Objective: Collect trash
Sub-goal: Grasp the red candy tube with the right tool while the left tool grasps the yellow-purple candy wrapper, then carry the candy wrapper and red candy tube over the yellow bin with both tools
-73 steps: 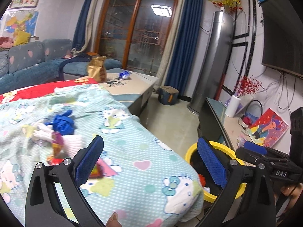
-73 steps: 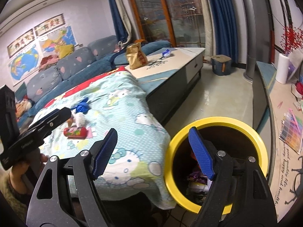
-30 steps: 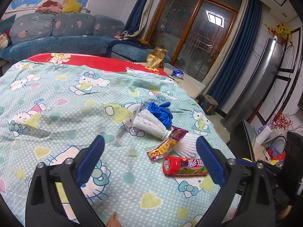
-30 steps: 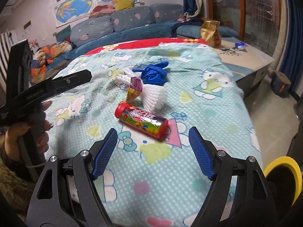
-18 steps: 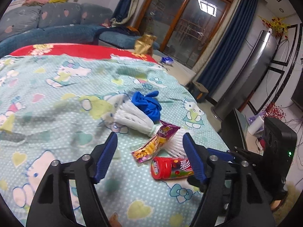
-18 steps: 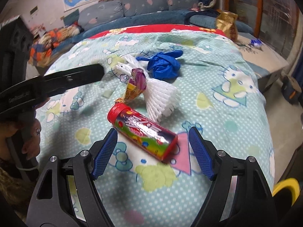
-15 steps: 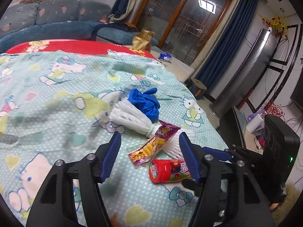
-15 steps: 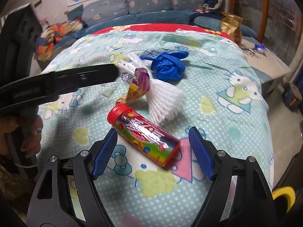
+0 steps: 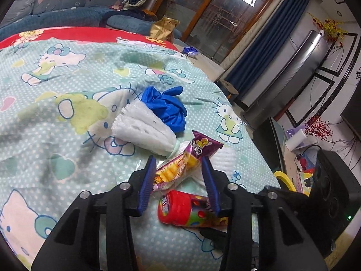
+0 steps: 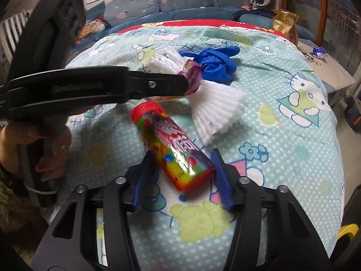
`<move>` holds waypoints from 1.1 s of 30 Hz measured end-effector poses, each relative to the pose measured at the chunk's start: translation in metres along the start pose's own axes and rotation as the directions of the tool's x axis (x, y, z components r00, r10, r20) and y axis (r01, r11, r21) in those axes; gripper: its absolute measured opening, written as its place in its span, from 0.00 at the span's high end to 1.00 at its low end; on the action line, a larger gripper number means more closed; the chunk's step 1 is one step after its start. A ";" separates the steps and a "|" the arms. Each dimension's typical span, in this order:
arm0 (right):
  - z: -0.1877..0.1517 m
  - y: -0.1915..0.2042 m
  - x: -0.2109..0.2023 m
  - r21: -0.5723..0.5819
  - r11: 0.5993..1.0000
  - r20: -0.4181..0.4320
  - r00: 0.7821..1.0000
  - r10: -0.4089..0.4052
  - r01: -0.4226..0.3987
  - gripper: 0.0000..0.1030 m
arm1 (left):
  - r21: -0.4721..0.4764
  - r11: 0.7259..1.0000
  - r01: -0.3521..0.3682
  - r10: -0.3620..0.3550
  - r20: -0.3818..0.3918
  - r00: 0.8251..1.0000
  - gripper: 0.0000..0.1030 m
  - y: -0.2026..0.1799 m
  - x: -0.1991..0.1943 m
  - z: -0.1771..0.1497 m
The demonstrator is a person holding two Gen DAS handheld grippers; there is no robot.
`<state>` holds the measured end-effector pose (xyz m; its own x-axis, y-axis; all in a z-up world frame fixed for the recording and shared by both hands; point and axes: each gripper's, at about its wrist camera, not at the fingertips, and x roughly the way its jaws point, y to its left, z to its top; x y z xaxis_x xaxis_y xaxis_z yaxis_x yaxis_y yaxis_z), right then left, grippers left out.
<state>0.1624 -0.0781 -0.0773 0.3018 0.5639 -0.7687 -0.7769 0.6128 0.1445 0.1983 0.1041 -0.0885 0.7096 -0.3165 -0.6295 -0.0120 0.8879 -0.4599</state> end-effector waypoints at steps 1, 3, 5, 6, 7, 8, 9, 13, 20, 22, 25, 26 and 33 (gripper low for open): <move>-0.002 0.000 -0.001 0.004 1.000 0.003 1.000 0.001 -0.001 0.62 | -0.002 1.000 0.005 -0.005 -0.004 1.000 0.67 0.000 0.002 0.000; -0.007 0.003 -0.005 0.016 1.000 0.009 1.000 0.006 -0.006 0.64 | 0.003 1.000 0.009 -0.009 -0.013 1.000 0.76 -0.001 0.003 -0.001; -0.012 0.005 -0.009 0.026 1.000 0.017 1.000 0.012 -0.013 0.66 | 0.008 1.000 0.013 -0.013 -0.017 1.000 0.80 -0.001 0.003 -0.003; -0.015 0.007 -0.011 0.032 0.999 0.020 1.000 0.017 -0.018 0.67 | 0.008 1.000 0.017 -0.016 -0.019 1.000 0.83 -0.001 0.003 -0.004; -0.018 0.010 -0.013 0.035 0.999 0.024 1.000 0.019 -0.020 0.68 | 0.007 1.000 0.018 -0.018 -0.018 1.000 0.83 -0.002 0.003 -0.005; -0.021 0.012 -0.016 0.038 0.999 0.028 0.999 0.020 -0.021 0.68 | 0.007 1.000 0.019 -0.019 -0.017 1.000 0.85 -0.002 0.003 -0.005; -0.024 0.014 -0.017 0.040 0.999 0.030 0.999 0.020 -0.021 0.69 | 0.007 1.000 0.021 -0.021 -0.016 1.000 0.87 -0.001 0.002 -0.006; -0.035 0.019 -0.026 0.060 0.998 0.041 0.999 0.017 -0.020 0.70 | 0.009 1.000 0.027 -0.027 0.002 1.000 0.92 -0.003 -0.006 -0.010; -0.051 0.018 -0.042 0.115 0.993 0.065 0.998 0.002 -0.010 0.71 | 0.011 0.999 0.031 -0.032 0.050 0.998 0.96 -0.005 -0.029 -0.020; -0.053 0.015 -0.045 0.128 0.992 0.072 0.997 -0.004 -0.005 0.71 | -0.002 0.999 0.034 -0.034 0.062 0.997 0.96 -0.003 -0.037 -0.022; -0.056 0.012 -0.054 0.155 0.988 0.091 0.996 -0.018 0.003 0.71 | -0.013 0.999 0.042 -0.040 0.087 0.995 0.96 -0.003 -0.049 -0.022; -0.057 0.010 -0.058 0.165 0.986 0.101 0.995 -0.023 0.006 0.72 | -0.013 0.999 0.045 -0.044 0.095 0.995 0.96 -0.004 -0.054 -0.022; -0.059 -0.001 -0.084 0.200 0.980 0.161 0.985 -0.056 0.023 0.73 | 0.010 0.998 0.064 -0.065 0.124 0.990 0.97 -0.019 -0.074 -0.019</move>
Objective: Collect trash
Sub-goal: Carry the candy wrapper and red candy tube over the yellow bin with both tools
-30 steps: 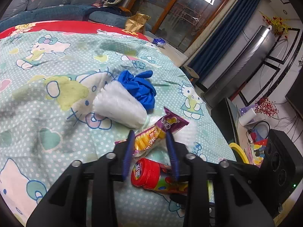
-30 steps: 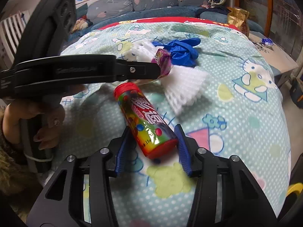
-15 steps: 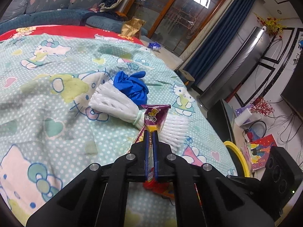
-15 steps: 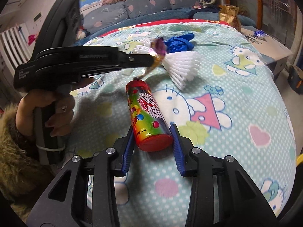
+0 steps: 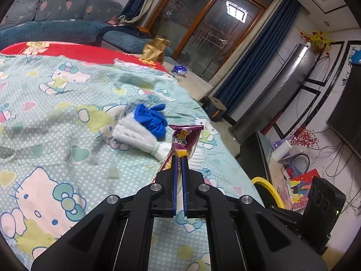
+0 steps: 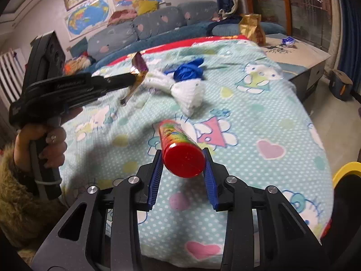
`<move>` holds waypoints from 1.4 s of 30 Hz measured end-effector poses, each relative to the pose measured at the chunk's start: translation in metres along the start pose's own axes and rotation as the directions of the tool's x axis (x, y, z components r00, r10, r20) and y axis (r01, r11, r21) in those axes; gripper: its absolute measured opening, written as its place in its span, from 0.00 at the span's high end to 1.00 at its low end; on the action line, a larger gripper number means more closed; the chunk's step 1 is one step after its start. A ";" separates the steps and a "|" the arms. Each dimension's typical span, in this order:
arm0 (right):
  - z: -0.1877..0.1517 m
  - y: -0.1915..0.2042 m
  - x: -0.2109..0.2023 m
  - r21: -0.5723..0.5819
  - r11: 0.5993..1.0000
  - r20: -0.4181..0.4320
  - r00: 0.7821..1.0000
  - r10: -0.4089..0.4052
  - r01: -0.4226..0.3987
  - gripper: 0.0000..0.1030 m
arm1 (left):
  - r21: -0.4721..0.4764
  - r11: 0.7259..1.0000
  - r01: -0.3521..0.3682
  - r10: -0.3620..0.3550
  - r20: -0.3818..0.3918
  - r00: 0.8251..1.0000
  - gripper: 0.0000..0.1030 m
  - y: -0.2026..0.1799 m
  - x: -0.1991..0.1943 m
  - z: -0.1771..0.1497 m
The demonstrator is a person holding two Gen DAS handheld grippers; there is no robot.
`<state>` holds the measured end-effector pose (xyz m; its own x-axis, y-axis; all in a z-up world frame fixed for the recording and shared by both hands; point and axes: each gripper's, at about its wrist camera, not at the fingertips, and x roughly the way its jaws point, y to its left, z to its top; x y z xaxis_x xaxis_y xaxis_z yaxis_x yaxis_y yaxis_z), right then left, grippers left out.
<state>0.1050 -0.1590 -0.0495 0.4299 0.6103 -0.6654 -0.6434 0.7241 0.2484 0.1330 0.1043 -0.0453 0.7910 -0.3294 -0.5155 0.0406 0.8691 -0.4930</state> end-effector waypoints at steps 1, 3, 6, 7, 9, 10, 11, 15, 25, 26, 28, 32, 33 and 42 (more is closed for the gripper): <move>0.002 -0.002 -0.003 0.004 1.000 0.009 1.000 -0.002 0.002 0.73 | 0.004 1.000 0.003 -0.003 0.003 1.000 0.97 -0.003 -0.002 0.000; 0.004 -0.006 -0.010 0.012 1.000 0.028 1.000 -0.006 0.005 0.74 | 0.011 1.000 0.013 -0.013 0.005 1.000 0.97 -0.008 -0.004 0.001; 0.007 -0.010 -0.018 0.024 1.000 0.051 0.999 -0.009 0.008 0.76 | 0.027 0.999 0.023 -0.023 0.005 1.000 0.97 -0.018 -0.006 0.001; 0.008 -0.011 -0.020 0.027 1.000 0.057 0.998 -0.011 0.010 0.76 | 0.034 0.999 0.027 -0.027 0.005 1.000 0.97 -0.022 -0.007 0.000; 0.011 -0.015 -0.023 0.035 0.999 0.071 0.997 -0.016 0.014 0.76 | 0.043 0.999 0.032 -0.032 0.004 0.999 0.97 -0.027 -0.007 -0.001; 0.011 -0.017 -0.024 0.041 0.999 0.077 0.997 -0.018 0.015 0.77 | 0.050 0.998 0.035 -0.035 0.002 0.999 0.97 -0.031 -0.007 -0.001; 0.012 -0.019 -0.026 0.047 0.999 0.083 0.996 -0.022 0.018 0.77 | 0.052 0.998 0.039 -0.039 -0.001 0.999 0.97 -0.034 -0.007 -0.002; 0.015 -0.023 -0.034 0.062 0.998 0.107 0.994 -0.036 0.030 0.77 | 0.068 0.996 0.050 -0.050 -0.009 0.999 0.97 -0.045 -0.004 -0.004; 0.016 -0.048 -0.061 0.109 0.991 0.155 0.983 -0.094 0.077 0.77 | 0.120 0.988 0.098 -0.093 -0.052 0.994 0.97 -0.078 0.009 -0.015; 0.016 -0.053 -0.065 0.119 0.989 0.162 0.981 -0.104 0.086 0.77 | 0.128 0.986 0.103 -0.097 -0.055 0.994 0.97 -0.082 0.011 -0.017; 0.015 -0.060 -0.071 0.136 0.986 0.169 0.979 -0.115 0.092 0.77 | 0.140 0.984 0.113 -0.105 -0.063 0.992 0.97 -0.089 0.013 -0.019; 0.011 -0.074 -0.085 0.170 0.979 0.191 0.971 -0.145 0.113 0.77 | 0.169 0.977 0.132 -0.121 -0.076 0.990 0.97 -0.105 0.016 -0.024; 0.010 -0.077 -0.088 0.177 0.977 0.196 0.969 -0.152 0.117 0.77 | 0.175 0.975 0.135 -0.123 -0.079 0.989 0.97 -0.108 0.017 -0.024; 0.000 -0.106 -0.112 0.249 0.956 0.225 0.951 -0.212 0.155 0.77 | 0.234 0.956 0.175 -0.151 -0.114 0.982 0.96 -0.140 0.025 -0.036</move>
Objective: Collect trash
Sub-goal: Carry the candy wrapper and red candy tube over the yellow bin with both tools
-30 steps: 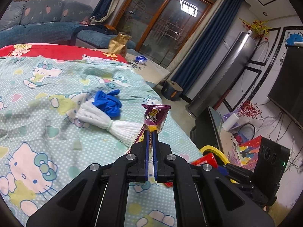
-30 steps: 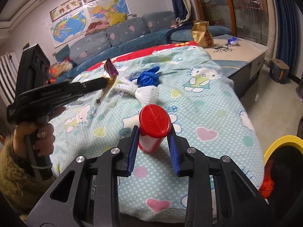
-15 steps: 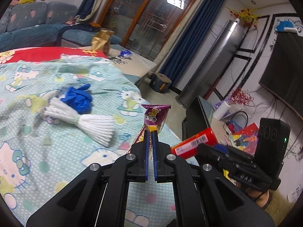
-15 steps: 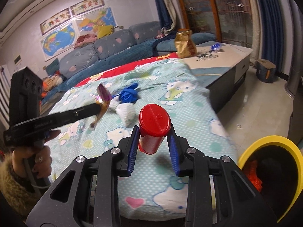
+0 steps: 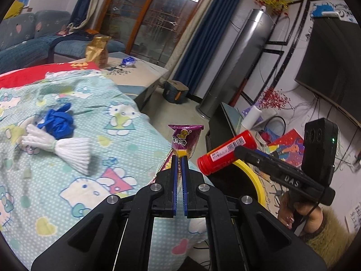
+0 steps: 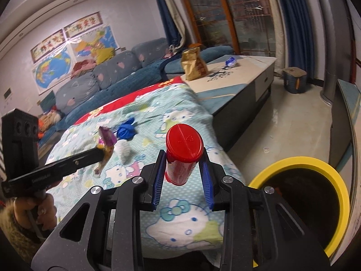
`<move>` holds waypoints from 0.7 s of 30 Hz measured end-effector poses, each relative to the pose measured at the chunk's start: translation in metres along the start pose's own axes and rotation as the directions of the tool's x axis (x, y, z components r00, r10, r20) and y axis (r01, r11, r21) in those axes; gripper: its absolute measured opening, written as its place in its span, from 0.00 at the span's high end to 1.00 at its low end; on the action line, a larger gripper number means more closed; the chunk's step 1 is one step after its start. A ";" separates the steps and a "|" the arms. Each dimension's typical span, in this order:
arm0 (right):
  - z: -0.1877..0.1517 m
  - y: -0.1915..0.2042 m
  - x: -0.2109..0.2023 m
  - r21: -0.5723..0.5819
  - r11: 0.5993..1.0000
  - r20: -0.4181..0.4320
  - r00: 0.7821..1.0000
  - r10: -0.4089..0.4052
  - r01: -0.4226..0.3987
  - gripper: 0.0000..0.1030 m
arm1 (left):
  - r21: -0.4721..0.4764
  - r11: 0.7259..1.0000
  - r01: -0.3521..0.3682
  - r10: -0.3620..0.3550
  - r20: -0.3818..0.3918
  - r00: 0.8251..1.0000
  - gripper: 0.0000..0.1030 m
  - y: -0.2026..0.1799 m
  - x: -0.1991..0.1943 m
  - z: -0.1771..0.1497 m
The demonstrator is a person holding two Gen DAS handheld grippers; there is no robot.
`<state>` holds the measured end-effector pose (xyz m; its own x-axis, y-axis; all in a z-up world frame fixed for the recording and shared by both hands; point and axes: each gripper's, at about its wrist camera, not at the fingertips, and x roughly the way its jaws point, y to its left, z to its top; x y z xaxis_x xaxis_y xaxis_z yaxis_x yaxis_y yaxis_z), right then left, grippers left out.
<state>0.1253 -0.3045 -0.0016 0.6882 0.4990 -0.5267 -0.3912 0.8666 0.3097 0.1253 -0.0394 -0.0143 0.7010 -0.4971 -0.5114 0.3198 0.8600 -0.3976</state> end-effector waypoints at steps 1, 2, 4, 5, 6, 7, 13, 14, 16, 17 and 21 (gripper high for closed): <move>0.000 -0.002 -0.002 0.005 1.000 0.003 1.000 -0.005 0.005 0.77 | 0.008 1.000 0.005 -0.005 -0.005 1.000 0.96 -0.004 0.002 -0.001; 0.000 -0.005 -0.005 0.011 1.000 0.008 1.000 -0.011 0.011 0.77 | 0.015 1.000 0.010 -0.009 -0.009 1.000 0.97 -0.007 0.004 -0.001; 0.000 -0.013 -0.009 0.028 0.999 0.018 1.000 -0.023 0.022 0.77 | 0.028 0.999 0.021 -0.021 -0.017 1.000 0.97 -0.013 0.008 -0.003; 0.000 -0.017 -0.011 0.035 0.999 0.022 0.999 -0.027 0.027 0.77 | 0.034 0.999 0.026 -0.025 -0.021 0.999 0.97 -0.017 0.010 -0.004; 0.000 -0.021 -0.014 0.043 0.999 0.028 0.999 -0.034 0.033 0.77 | 0.040 0.999 0.031 -0.030 -0.026 0.999 0.97 -0.021 0.012 -0.005; 0.000 -0.025 -0.016 0.049 0.998 0.032 0.999 -0.041 0.039 0.77 | 0.045 0.998 0.036 -0.034 -0.031 0.999 0.97 -0.024 0.013 -0.006; 0.000 -0.043 -0.027 0.091 0.993 0.054 0.996 -0.076 0.071 0.77 | 0.074 0.995 0.062 -0.058 -0.054 0.997 0.97 -0.039 0.023 -0.010; 0.000 -0.045 -0.029 0.097 0.992 0.056 0.995 -0.082 0.076 0.77 | 0.079 0.995 0.067 -0.063 -0.058 0.996 0.97 -0.042 0.025 -0.011; -0.003 -0.050 -0.033 0.111 0.990 0.061 0.993 -0.096 0.089 0.77 | 0.089 0.993 0.075 -0.069 -0.067 0.995 0.96 -0.049 0.029 -0.012; -0.003 -0.054 -0.034 0.120 0.988 0.063 0.993 -0.104 0.096 0.77 | 0.095 0.992 0.079 -0.073 -0.071 0.995 0.97 -0.051 0.031 -0.013; -0.004 -0.067 -0.040 0.149 0.982 0.071 0.989 -0.127 0.116 0.77 | 0.121 0.988 0.097 -0.087 -0.091 0.992 0.96 -0.062 0.041 -0.017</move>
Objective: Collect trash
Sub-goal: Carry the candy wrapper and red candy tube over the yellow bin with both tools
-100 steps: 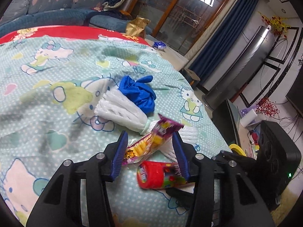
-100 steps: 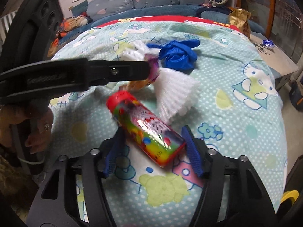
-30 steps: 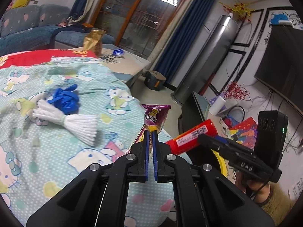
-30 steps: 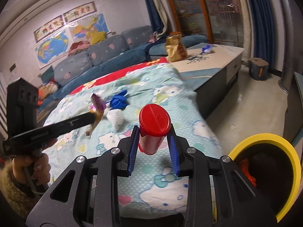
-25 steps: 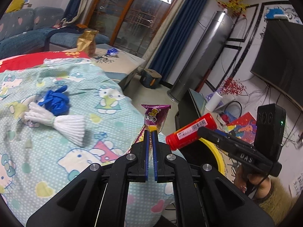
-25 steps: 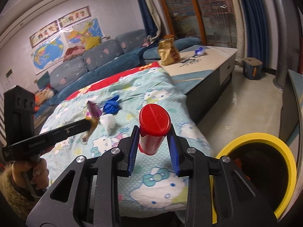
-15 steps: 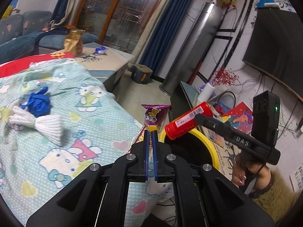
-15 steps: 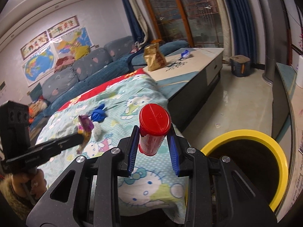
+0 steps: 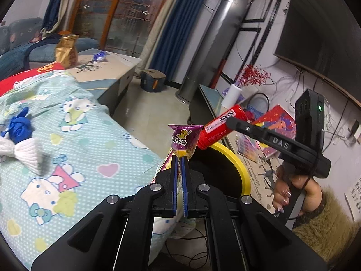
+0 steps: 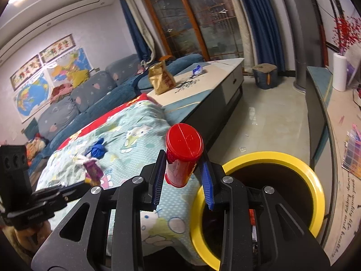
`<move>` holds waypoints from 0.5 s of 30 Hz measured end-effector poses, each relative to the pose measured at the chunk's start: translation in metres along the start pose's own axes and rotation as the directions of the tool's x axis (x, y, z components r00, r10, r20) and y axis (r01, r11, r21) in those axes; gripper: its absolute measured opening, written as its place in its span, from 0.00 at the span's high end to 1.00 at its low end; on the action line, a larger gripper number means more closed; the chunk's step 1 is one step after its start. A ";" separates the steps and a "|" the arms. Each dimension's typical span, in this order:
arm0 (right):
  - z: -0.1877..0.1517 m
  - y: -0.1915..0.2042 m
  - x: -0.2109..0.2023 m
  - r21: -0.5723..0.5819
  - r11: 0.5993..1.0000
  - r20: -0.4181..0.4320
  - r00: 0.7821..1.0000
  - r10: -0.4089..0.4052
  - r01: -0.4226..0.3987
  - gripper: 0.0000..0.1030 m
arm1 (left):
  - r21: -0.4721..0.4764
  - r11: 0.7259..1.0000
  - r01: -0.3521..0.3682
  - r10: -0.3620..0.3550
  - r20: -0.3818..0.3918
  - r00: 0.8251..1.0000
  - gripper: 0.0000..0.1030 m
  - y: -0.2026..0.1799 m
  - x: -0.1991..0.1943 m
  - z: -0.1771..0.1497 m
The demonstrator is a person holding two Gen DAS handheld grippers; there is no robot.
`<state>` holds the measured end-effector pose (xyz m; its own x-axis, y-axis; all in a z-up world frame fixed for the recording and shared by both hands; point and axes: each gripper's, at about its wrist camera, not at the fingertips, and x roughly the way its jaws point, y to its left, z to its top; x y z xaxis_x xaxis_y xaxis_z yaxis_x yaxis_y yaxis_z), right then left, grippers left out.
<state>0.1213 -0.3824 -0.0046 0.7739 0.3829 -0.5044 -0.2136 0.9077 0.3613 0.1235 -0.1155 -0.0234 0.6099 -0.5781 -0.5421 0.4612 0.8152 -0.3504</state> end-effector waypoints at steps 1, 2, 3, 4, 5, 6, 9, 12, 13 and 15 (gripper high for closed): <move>0.000 -0.003 -0.001 0.006 1.000 0.003 1.000 -0.006 0.006 0.77 | 0.005 1.000 0.005 -0.005 -0.004 1.000 0.96 -0.003 0.003 -0.001; 0.001 -0.007 -0.002 0.014 1.000 0.007 1.000 -0.016 0.016 0.77 | 0.010 1.000 0.010 -0.010 -0.008 1.000 0.96 -0.005 0.005 -0.001; 0.001 -0.009 -0.003 0.019 1.000 0.007 1.000 -0.020 0.020 0.77 | 0.015 1.000 0.014 -0.014 -0.012 1.000 0.96 -0.007 0.007 -0.002; 0.001 -0.012 -0.004 0.025 0.999 0.009 1.000 -0.027 0.027 0.77 | 0.021 1.000 0.019 -0.018 -0.016 1.000 0.97 -0.010 0.010 -0.003; 0.001 -0.016 -0.005 0.032 0.999 0.012 0.999 -0.036 0.036 0.77 | 0.026 0.999 0.022 -0.022 -0.021 1.000 0.96 -0.013 0.012 -0.003; 0.001 -0.018 -0.005 0.037 0.998 0.014 0.999 -0.041 0.041 0.77 | 0.030 0.999 0.026 -0.026 -0.026 0.999 0.96 -0.015 0.015 -0.004; 0.001 -0.026 -0.007 0.057 0.997 0.018 0.998 -0.056 0.055 0.77 | 0.045 0.998 0.037 -0.036 -0.041 0.999 0.97 -0.023 0.022 -0.006; 0.001 -0.038 -0.008 0.082 0.994 0.017 0.997 -0.078 0.076 0.77 | 0.059 0.997 0.049 -0.046 -0.059 0.997 0.96 -0.030 0.032 -0.009; 0.001 -0.041 -0.009 0.091 0.992 0.015 0.996 -0.086 0.084 0.77 | 0.062 0.997 0.053 -0.049 -0.064 0.997 0.96 -0.032 0.035 -0.009; 0.000 -0.047 -0.010 0.112 0.989 0.015 0.995 -0.097 0.095 0.77 | 0.071 0.995 0.064 -0.059 -0.077 0.995 0.96 -0.036 0.041 -0.010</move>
<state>0.1240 -0.4290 -0.0166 0.7999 0.2905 -0.5251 -0.0715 0.9149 0.3972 0.1254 -0.1677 -0.0410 0.5306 -0.6205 -0.5775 0.5437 0.7718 -0.3298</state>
